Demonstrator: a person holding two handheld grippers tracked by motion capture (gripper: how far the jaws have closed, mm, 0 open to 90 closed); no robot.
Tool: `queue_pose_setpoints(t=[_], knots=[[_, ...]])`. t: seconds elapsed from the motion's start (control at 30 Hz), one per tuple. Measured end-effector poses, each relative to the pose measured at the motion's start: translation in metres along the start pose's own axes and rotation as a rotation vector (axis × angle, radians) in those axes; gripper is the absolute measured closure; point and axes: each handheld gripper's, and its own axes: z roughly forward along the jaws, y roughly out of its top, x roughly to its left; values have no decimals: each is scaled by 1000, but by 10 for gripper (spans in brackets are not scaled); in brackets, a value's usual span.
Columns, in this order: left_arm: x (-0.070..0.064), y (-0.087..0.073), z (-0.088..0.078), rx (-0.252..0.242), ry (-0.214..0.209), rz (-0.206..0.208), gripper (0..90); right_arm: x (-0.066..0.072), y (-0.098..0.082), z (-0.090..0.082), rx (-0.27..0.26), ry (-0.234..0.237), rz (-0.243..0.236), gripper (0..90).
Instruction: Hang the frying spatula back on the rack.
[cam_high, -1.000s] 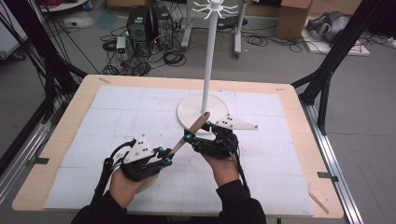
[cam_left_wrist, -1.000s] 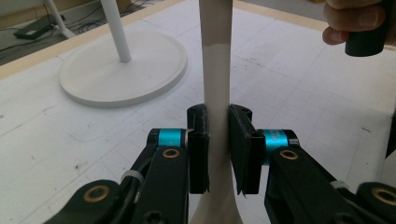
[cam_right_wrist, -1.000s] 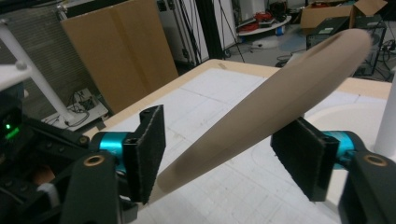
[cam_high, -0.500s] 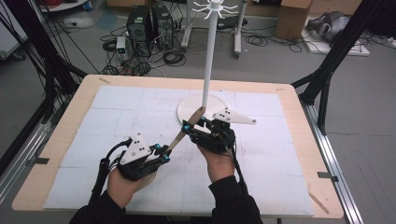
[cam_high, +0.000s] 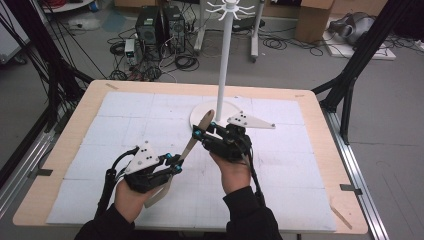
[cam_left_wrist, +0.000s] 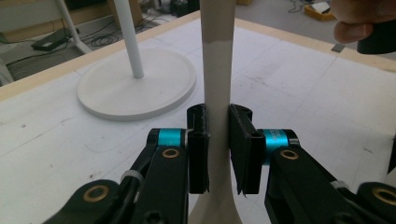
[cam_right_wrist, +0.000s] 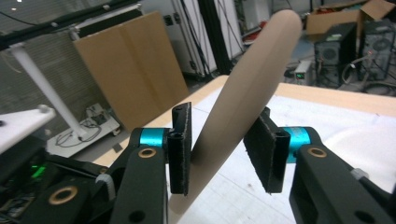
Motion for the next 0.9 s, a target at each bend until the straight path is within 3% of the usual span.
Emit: queue_pose_setpoints(t=[0.33,0.43,0.47,0.9], knots=[[5,3,-6,-31,-19,-11,774,16,15,3,-7,86,-45,684],[8,5,-9,-51,-53,-20,773,19,19,3,-12,104,-59,689],[11,5,-10,-61,-84,-31,772,22,22,3,-11,127,-76,700],[19,7,-15,-113,-159,-58,766,31,36,5,4,217,-131,715]])
